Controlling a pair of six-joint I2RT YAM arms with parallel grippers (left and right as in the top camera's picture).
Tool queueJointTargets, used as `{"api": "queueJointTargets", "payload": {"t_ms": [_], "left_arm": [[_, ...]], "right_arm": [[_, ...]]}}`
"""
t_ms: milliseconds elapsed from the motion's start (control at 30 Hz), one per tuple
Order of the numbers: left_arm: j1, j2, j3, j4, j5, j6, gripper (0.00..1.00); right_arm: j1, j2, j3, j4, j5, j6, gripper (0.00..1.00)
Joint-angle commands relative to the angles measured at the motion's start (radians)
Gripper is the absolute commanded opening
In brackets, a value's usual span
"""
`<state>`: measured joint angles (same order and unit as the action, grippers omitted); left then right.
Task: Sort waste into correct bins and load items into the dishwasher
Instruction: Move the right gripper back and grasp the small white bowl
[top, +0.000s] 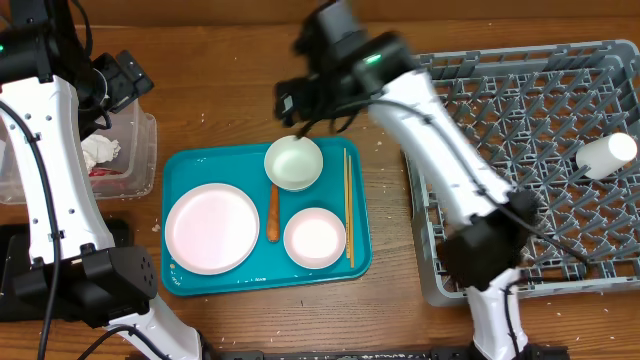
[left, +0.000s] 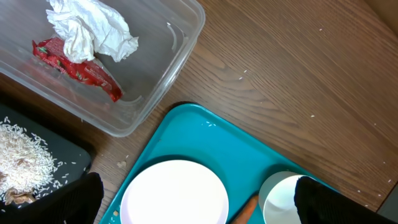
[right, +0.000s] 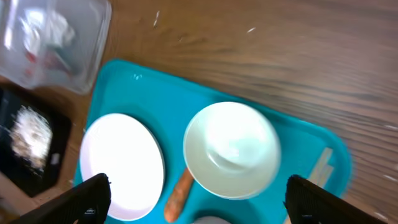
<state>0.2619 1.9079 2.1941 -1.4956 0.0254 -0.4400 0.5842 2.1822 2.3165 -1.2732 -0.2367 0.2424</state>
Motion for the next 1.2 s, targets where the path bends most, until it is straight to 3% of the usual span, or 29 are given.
{"api": "queueJointTargets", "payload": {"t_ms": [0, 167, 533, 933, 1167], "left_arm": [[-0.007, 0.002, -0.005, 0.0, 0.0, -0.01, 1.0], [-0.007, 0.002, -0.005, 0.0, 0.0, -0.01, 1.0], [-0.007, 0.002, -0.005, 0.0, 0.0, -0.01, 1.0], [-0.007, 0.002, -0.005, -0.003, 0.0, -0.01, 1.0], [-0.007, 0.002, -0.005, -0.003, -0.007, -0.01, 1.0]], "right_arm": [[0.079, 0.084, 0.005, 0.031, 0.065, -0.008, 0.91], [0.141, 0.17, 0.005, 0.058, 0.089, -0.008, 0.84], [0.188, 0.286, 0.0, 0.084, 0.158, -0.006, 0.55], [0.233, 0.362, 0.0, 0.084, 0.195, -0.003, 0.51], [0.235, 0.359, 0.01, 0.052, 0.198, -0.003, 0.34]]}}
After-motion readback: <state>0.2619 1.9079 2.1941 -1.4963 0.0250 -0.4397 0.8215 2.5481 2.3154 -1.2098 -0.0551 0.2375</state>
